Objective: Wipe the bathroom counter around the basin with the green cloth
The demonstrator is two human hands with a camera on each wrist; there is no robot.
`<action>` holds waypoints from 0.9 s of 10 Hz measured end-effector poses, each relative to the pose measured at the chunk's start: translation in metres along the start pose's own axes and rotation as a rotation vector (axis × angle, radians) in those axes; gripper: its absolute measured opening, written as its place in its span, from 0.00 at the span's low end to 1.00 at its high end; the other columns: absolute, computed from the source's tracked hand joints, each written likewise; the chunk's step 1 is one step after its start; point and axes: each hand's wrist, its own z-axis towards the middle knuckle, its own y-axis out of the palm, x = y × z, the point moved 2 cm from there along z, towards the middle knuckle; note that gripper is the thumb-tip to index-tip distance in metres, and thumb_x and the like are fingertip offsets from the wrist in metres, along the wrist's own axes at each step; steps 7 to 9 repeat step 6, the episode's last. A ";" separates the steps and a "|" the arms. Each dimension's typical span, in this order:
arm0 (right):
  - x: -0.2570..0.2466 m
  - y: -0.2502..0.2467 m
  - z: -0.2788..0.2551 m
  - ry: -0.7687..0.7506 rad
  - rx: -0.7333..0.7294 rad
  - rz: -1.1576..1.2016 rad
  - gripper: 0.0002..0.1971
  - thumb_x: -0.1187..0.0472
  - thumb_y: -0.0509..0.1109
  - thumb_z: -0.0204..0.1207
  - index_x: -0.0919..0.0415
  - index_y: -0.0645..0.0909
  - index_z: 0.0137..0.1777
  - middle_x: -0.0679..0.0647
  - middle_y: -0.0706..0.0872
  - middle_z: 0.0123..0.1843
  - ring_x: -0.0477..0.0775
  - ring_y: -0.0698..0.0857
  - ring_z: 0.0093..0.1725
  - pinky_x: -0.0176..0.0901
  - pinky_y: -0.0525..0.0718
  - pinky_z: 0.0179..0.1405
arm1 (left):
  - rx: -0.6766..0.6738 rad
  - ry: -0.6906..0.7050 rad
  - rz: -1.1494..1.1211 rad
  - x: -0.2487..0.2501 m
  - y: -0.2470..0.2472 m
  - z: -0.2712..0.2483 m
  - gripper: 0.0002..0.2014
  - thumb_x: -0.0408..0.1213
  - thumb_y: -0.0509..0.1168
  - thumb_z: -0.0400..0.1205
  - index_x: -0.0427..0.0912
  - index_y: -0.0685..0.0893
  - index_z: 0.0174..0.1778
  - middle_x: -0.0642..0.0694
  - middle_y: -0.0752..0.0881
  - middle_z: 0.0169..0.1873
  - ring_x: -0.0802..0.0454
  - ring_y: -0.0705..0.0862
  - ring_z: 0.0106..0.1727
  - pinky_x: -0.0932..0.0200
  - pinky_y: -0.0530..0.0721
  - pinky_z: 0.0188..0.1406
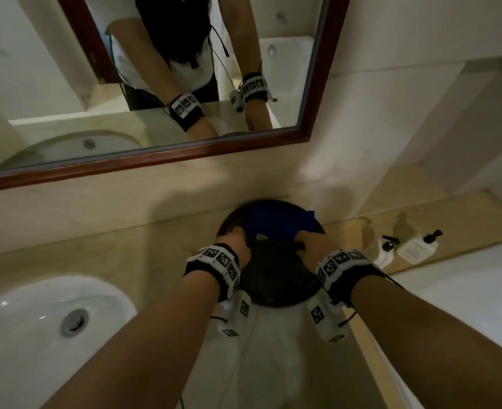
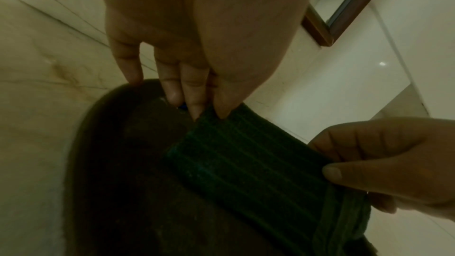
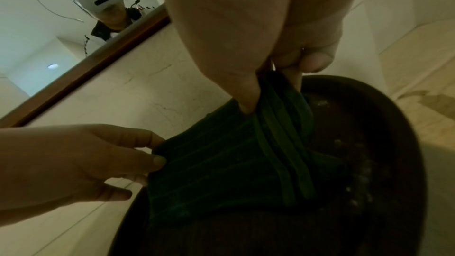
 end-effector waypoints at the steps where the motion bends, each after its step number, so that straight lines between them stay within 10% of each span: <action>1: 0.005 0.012 0.013 0.022 -0.011 0.000 0.12 0.61 0.60 0.84 0.61 0.75 0.65 0.60 0.85 0.58 0.59 0.84 0.55 0.42 0.77 0.47 | 0.032 -0.038 0.022 0.001 0.004 0.011 0.24 0.43 0.60 0.86 0.39 0.65 0.76 0.35 0.75 0.72 0.35 0.76 0.70 0.45 0.77 0.68; 9: 0.021 0.022 0.021 0.010 0.181 -0.129 0.07 0.63 0.62 0.79 0.59 0.78 0.54 0.57 0.81 0.56 0.57 0.80 0.53 0.42 0.73 0.39 | 0.175 0.069 0.067 0.003 0.009 0.004 0.37 0.43 0.64 0.82 0.51 0.52 0.84 0.42 0.60 0.81 0.38 0.59 0.80 0.36 0.65 0.74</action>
